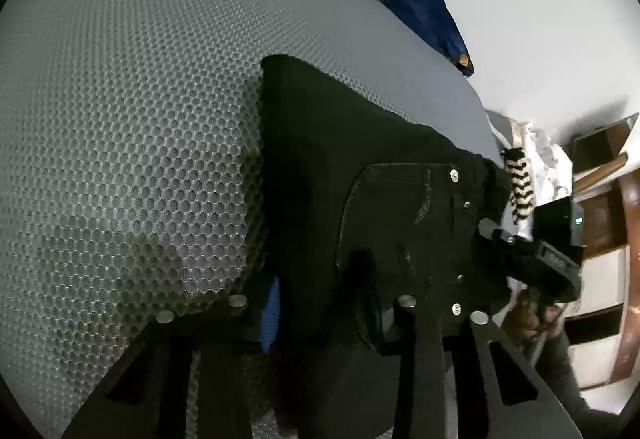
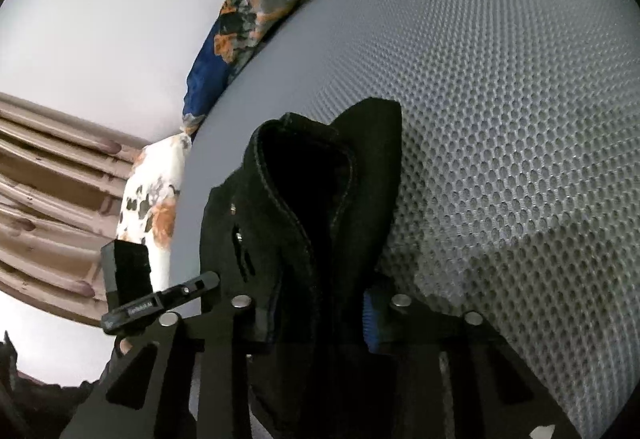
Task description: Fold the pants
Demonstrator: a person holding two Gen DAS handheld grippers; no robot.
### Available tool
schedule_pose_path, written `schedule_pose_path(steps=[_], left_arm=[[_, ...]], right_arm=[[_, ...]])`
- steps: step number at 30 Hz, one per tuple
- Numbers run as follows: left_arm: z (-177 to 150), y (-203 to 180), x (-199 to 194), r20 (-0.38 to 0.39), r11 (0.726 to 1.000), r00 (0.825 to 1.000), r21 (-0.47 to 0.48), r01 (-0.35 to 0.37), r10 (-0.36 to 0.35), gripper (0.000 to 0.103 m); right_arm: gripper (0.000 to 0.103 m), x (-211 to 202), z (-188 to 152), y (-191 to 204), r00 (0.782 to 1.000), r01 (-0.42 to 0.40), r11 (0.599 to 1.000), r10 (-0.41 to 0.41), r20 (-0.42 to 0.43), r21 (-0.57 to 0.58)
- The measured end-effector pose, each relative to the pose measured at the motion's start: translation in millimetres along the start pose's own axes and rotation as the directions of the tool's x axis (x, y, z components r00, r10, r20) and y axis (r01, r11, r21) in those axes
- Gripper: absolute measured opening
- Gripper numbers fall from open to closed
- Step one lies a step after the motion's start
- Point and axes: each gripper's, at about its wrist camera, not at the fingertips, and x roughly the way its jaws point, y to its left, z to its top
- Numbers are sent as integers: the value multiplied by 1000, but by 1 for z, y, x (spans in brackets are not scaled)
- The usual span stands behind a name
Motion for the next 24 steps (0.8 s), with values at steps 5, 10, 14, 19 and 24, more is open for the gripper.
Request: schedule_pose_path(steps=[5, 10, 14, 19, 24], left_arm=[[-1, -18, -4, 33, 997, 998, 55, -53, 51, 23], [0, -25, -11, 57, 994, 996, 84, -71, 66, 21], [-1, -24, -27, 90, 990, 993, 112, -82, 72, 20], [2, -19, -42, 132, 988, 988, 116, -99, 83, 19], [7, -5, -59, 169, 987, 980, 105, -120, 101, 19]], right_arm=[[22, -6, -2, 20, 999, 23, 1000, -23, 33, -4], [21, -7, -3, 39, 999, 18, 1000, -17, 37, -16], [21, -2, -2, 54, 999, 21, 999, -20, 33, -29], [21, 12, 4, 68, 1000, -2, 999, 3, 19, -39], [21, 29, 12, 86, 1000, -17, 998, 18, 6, -61]])
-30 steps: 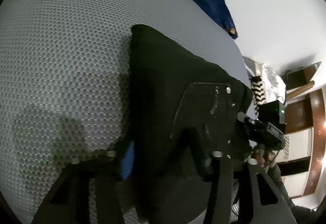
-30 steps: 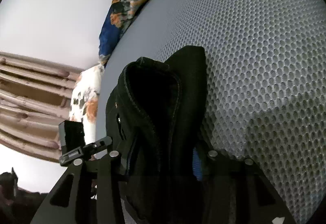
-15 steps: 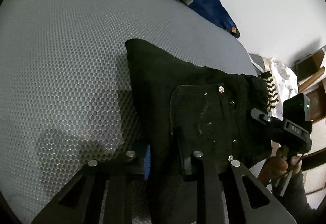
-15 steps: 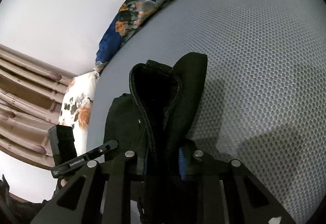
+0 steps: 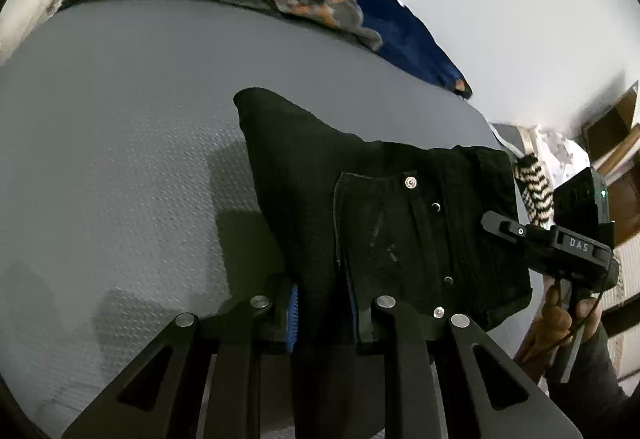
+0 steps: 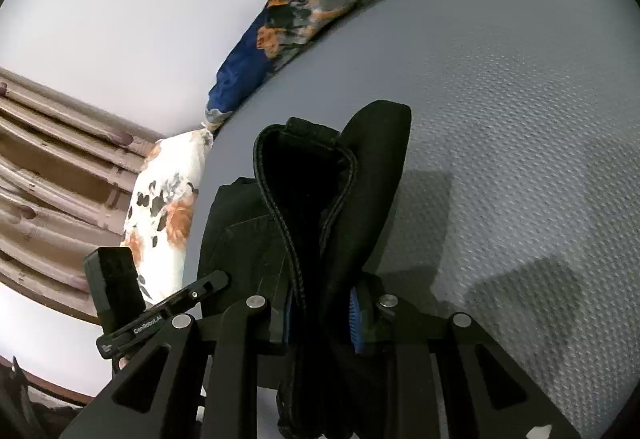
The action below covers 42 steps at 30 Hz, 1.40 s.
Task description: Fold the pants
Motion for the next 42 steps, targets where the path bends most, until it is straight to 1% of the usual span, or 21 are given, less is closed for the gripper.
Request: schedule_pose_path(steps=[7, 23, 34, 42], left_arm=[[23, 28, -16, 35, 1000, 999, -18, -22, 22, 19], [79, 79, -8, 78, 994, 995, -90, -60, 67, 19], [107, 95, 5, 90, 991, 992, -106, -80, 90, 19], [114, 103, 20, 79, 990, 991, -91, -104, 111, 19]], right_arm=[[21, 26, 19, 19, 1000, -18, 999, 18, -17, -26], [21, 85, 70, 46, 998, -35, 998, 32, -61, -53], [21, 109, 95, 50, 997, -29, 998, 25, -68, -51], [21, 120, 103, 39, 998, -2, 999, 0, -63, -35]])
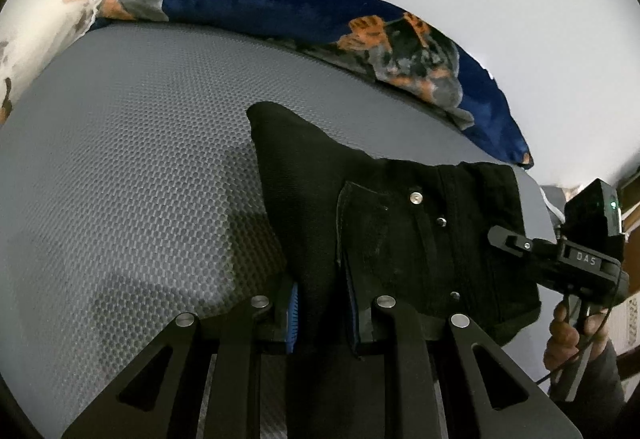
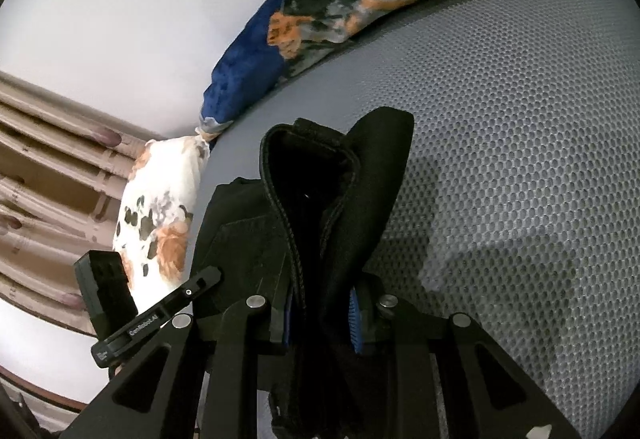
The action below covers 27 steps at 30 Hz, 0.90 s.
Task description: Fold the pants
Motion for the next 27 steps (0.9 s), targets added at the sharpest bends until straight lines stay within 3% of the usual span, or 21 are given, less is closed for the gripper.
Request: schedule_pose_path(steps=[5, 9, 12, 18, 27], left_arm=[[-5, 15, 19, -33, 1000, 999, -15, -23, 23, 25], [-11, 20, 27, -32, 999, 999, -5, -42, 42, 33], [-12, 17, 29, -23, 998, 998, 13, -65, 66, 37], [-20, 15, 18, -21, 996, 996, 24, -83, 83, 39], [-53, 12, 4, -17, 994, 995, 47, -96, 97, 40]], right_arm=[[23, 9, -1, -9, 994, 110, 993, -110, 1, -34], [35, 21, -5, -14, 975, 223, 972, -224, -7, -71], [40, 22, -6, -19, 973, 231, 972, -231, -2, -42], [40, 9, -15, -10, 955, 296, 954, -295, 27, -53], [41, -26, -35, -4, 954, 295, 955, -294, 68, -18]])
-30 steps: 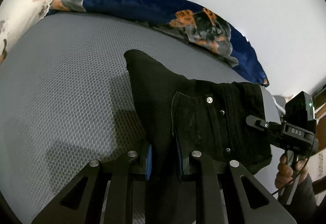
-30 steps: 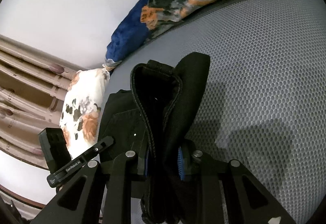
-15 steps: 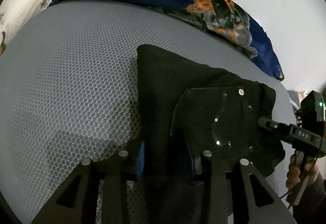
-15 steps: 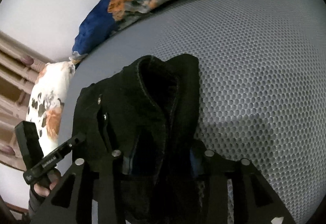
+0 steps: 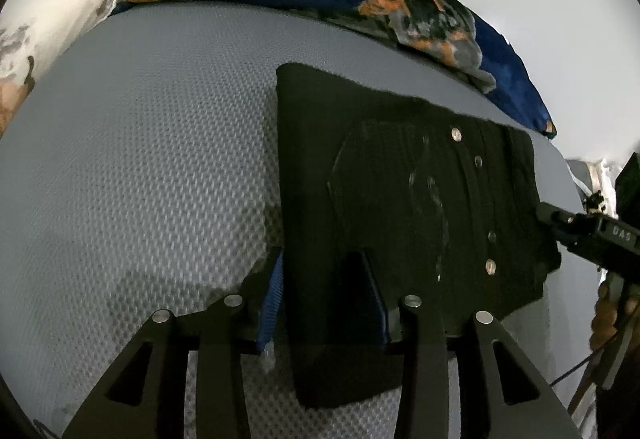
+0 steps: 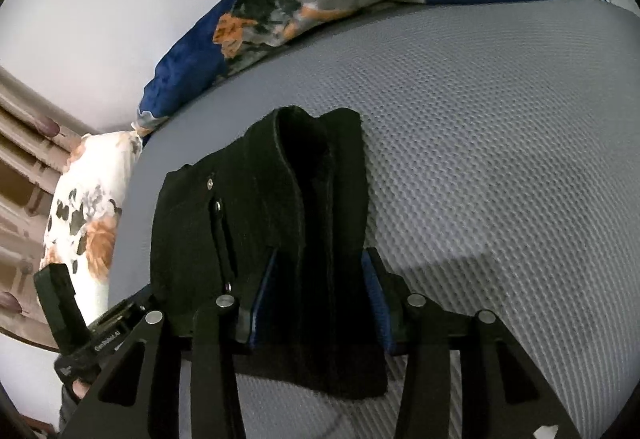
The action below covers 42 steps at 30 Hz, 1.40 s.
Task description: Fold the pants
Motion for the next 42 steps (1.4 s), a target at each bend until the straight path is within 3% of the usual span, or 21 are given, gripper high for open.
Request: schedule_pose_path(steps=[5, 6, 8, 18, 24, 29, 31, 33, 39, 41, 42], left_arm=[[-14, 1, -4, -4, 1000, 1000, -15, 9, -9, 41], [-16, 0, -5, -3, 1000, 1000, -18, 9, -9, 41], [-19, 0, -6, -2, 1000, 1000, -22, 8, -8, 41], [-34, -1, -15, -1, 1000, 1000, -8, 11, -11, 42], [-36, 3, -7, -13, 1000, 1000, -23, 13, -13, 46], [-36, 2, -10, -12, 999, 1000, -36, -13, 13, 50], [-36, 0, -13, -7, 998, 999, -43, -38, 38, 53], [-38, -4, -20, 2, 995, 996, -40, -90, 91, 57], [-54, -21, -45, 58, 973, 972, 21, -231, 230, 62], [-60, -26, -54, 77, 961, 959, 33, -275, 272, 66], [-65, -28, -59, 89, 955, 953, 33, -294, 290, 66]], right_arm=[[39, -10, -14, 4, 999, -52, 999, 52, 1, -8], [34, -10, -17, 5, 998, -59, 998, 59, -4, -10], [12, -7, -22, 7, 997, -74, 997, 74, -24, -13], [8, -10, -46, 5, 1000, -8, 999, 9, 19, -31], [9, -2, -47, -7, 999, -34, 999, 34, 10, 26], [13, -3, -48, -11, 998, -55, 997, 55, 16, 58], [26, -5, -48, -7, 999, -27, 998, 25, 31, 56], [34, -8, -49, -2, 998, 23, 999, -26, 57, 49], [36, -21, -58, 20, 993, 61, 997, -57, 106, -36], [50, -31, -64, 35, 983, 118, 988, -102, 150, -99], [64, -36, -67, 41, 977, 143, 982, -121, 176, -122]])
